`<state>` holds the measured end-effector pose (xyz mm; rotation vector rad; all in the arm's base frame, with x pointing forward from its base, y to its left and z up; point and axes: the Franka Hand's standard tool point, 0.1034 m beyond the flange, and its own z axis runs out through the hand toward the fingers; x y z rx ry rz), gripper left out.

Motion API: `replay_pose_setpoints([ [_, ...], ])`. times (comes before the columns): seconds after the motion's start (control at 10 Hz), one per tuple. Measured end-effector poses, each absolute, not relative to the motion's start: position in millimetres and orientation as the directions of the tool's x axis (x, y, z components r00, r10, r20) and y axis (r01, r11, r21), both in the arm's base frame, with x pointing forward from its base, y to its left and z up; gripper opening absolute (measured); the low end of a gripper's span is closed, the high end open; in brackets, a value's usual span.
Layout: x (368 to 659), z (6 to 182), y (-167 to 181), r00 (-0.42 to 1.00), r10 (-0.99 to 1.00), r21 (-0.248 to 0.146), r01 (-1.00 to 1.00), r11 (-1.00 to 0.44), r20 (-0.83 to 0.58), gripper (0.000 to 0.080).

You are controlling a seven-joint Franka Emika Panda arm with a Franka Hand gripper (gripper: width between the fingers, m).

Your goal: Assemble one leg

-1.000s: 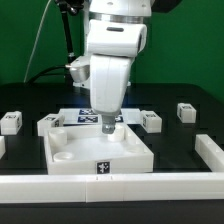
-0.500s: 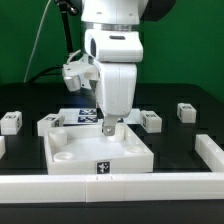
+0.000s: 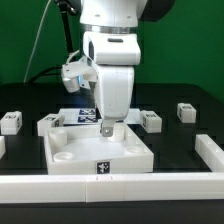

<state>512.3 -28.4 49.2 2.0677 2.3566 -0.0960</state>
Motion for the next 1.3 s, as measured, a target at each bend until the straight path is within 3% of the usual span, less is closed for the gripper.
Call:
replay_pose_setpoints([
  [0.3, 474.8, 32.3, -27.4, -0.13, 0.991, -0.044, 0.991, 0.128, -0.029, 0.065],
  [0.5, 456.2, 17.2, -30.7, -0.119, 0.993, -0.073, 0.99, 0.118, -0.018, 0.065],
  [0.9, 455.1, 6.5, -31.9, -0.106, 0.994, -0.068, 0.992, 0.105, -0.013, 0.065],
  [1.1, 454.8, 6.3, -31.8, -0.106, 0.994, -0.068, 0.992, 0.105, -0.013, 0.0422],
  [1.2, 454.7, 6.2, -31.8, -0.106, 0.994, -0.068, 0.992, 0.105, -0.013, 0.0422],
  [1.3, 454.6, 6.2, -31.8, -0.106, 0.994, -0.068, 0.992, 0.105, -0.013, 0.0241],
])
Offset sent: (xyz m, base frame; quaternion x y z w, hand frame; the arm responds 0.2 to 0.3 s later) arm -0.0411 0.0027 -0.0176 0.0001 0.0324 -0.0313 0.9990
